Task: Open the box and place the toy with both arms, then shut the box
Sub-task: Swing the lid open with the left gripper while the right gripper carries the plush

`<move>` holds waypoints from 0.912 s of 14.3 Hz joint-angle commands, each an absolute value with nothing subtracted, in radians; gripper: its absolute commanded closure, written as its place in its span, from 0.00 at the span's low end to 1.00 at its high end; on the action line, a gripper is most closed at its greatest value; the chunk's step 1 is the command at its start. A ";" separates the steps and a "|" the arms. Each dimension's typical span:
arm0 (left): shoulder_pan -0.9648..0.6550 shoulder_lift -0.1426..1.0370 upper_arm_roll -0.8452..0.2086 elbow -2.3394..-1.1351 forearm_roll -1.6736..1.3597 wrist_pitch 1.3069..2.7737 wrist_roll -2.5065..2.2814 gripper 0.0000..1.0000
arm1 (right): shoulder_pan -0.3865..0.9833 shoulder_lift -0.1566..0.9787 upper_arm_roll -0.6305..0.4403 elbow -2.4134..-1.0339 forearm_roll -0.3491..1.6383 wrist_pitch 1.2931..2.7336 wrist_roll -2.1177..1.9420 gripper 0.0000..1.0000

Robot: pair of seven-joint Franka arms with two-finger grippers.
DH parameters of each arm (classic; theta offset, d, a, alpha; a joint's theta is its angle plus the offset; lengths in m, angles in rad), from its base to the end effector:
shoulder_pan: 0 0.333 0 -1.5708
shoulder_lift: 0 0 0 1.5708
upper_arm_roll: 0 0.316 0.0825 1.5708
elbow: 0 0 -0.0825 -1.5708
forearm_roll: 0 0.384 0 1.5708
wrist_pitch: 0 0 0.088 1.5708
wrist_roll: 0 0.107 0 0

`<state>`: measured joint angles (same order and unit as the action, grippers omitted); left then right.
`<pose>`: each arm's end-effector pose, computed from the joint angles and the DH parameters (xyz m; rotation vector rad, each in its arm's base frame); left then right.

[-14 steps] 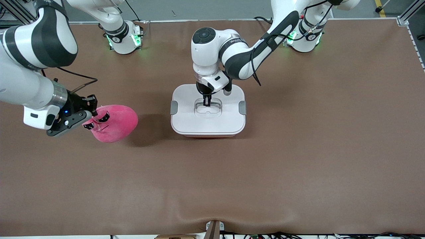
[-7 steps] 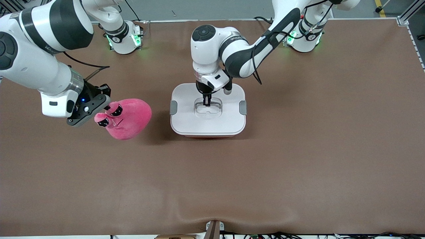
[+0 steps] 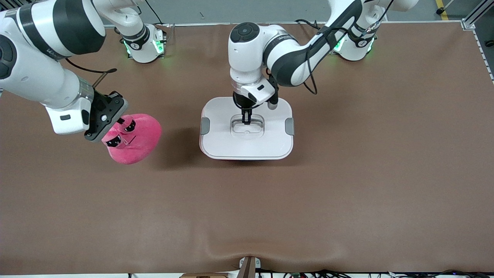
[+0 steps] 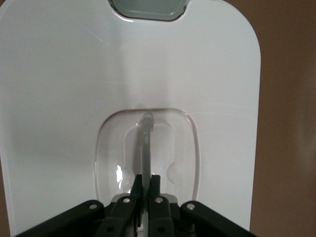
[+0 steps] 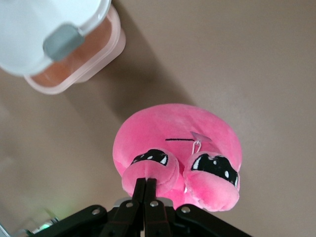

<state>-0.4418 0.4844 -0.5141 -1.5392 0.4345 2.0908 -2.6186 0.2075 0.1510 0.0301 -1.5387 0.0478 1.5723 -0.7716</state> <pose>0.4608 -0.5215 0.4147 2.1342 2.0614 0.1935 0.5774 0.1439 0.5530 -2.6777 -1.4737 0.1520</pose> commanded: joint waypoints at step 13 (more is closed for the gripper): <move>-0.091 0.270 -0.525 -1.545 0.118 1.842 -1.798 1.00 | 0.396 0.132 0.028 -1.537 0.044 1.703 -1.195 1.00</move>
<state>-0.1226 0.2930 -0.5164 -1.5366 0.1480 1.8736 -1.8968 0.3595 0.1400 0.0349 -1.5398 0.0447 1.6796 -1.1756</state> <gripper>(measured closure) 0.934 0.982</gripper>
